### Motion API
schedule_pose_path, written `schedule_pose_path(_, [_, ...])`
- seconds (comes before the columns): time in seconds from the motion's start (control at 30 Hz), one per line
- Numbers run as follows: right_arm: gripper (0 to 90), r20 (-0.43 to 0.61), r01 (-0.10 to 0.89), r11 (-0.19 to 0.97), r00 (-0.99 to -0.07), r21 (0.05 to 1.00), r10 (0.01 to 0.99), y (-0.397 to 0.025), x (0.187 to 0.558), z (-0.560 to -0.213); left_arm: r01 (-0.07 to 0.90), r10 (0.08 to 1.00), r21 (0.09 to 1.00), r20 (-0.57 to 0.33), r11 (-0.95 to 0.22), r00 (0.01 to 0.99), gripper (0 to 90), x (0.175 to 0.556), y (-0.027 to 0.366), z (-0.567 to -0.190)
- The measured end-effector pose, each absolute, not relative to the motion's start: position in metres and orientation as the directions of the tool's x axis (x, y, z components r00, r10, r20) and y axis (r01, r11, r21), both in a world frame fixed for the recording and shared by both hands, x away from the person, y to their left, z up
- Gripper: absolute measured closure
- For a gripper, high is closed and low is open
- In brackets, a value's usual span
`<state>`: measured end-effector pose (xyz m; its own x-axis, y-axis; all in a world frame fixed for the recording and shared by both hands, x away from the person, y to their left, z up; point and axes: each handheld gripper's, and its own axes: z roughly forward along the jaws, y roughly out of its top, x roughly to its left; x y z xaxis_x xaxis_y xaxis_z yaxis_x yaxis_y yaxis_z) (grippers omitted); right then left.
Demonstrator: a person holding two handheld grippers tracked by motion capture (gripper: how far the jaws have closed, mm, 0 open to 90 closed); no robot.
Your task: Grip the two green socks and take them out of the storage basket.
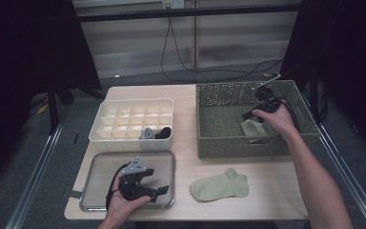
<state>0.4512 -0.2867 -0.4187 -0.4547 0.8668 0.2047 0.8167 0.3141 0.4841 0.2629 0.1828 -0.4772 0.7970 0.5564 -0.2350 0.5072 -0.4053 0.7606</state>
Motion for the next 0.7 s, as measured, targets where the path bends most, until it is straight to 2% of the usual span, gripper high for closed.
schedule_pose_path(0.3, [59.8,0.220,0.851,0.319,-0.435,0.417,0.873,-0.289,0.457,-0.429,0.506,0.553,0.760,-0.235,-0.409,0.800,10.2,0.263,0.183,-0.477])
schedule_pose_path(0.43, [67.8,0.229,0.857,0.321,-0.434,0.403,0.871,-0.287,0.458,-0.432,0.506,0.551,0.759,-0.237,-0.409,0.800,10.1,0.264,0.184,-0.477])
schedule_pose_path(0.63, [75.0,0.206,0.857,0.339,-0.439,0.389,0.875,-0.284,0.460,-0.435,0.507,0.553,0.758,-0.235,-0.410,0.799,10.1,0.264,0.184,-0.477])
schedule_pose_path(0.7, [82.5,0.190,0.855,0.352,-0.445,0.381,0.875,-0.283,0.460,-0.437,0.505,0.551,0.759,-0.235,-0.411,0.801,10.2,0.264,0.184,-0.477])
